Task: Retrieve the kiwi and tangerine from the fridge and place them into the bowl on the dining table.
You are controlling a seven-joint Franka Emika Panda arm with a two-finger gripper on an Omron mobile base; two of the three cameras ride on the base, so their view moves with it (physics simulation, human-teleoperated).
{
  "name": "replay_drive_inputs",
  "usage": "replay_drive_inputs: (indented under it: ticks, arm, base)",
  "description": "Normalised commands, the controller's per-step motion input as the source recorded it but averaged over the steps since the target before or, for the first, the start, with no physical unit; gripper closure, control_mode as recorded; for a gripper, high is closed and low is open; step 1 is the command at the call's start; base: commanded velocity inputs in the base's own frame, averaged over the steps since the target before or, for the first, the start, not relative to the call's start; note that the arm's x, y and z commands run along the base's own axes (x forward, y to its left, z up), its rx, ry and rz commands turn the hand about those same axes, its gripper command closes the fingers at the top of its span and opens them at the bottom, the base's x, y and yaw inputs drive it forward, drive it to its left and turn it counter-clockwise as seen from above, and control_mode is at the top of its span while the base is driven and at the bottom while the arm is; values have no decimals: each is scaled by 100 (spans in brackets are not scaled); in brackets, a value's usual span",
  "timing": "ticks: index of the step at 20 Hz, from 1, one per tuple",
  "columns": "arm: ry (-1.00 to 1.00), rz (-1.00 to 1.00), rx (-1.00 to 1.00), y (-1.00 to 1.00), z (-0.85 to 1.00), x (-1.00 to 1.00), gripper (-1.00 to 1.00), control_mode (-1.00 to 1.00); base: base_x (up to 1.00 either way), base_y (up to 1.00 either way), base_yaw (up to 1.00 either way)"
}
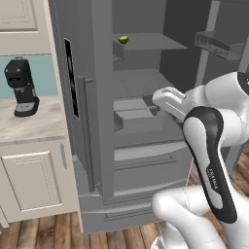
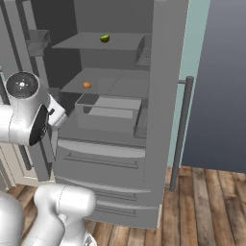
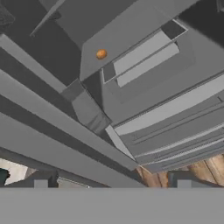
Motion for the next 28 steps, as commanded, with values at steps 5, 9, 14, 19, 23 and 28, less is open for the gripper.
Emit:
replay_drive_inputs:
  ticks: [5, 9, 14, 19, 23, 28]
  arm:
    - [1, 7, 27, 0, 0, 31, -100, -100]
    - [4, 9, 22, 0, -1, 56, -100, -100]
    - [4, 4, 16, 15, -6, 73, -100, -100]
    - [1, 0, 4, 54, -18, 82, -100, -100]
    - [3, 0, 4, 46, -16, 82, -100, -100]
    - [5, 0, 10, 22, -17, 81, -100, -100]
  base:
    - [0, 0, 0]
    - [0, 0, 0]
    - [0, 0, 0]
    - [0, 0, 0]
    - [0, 0, 0]
    - [0, 0, 0]
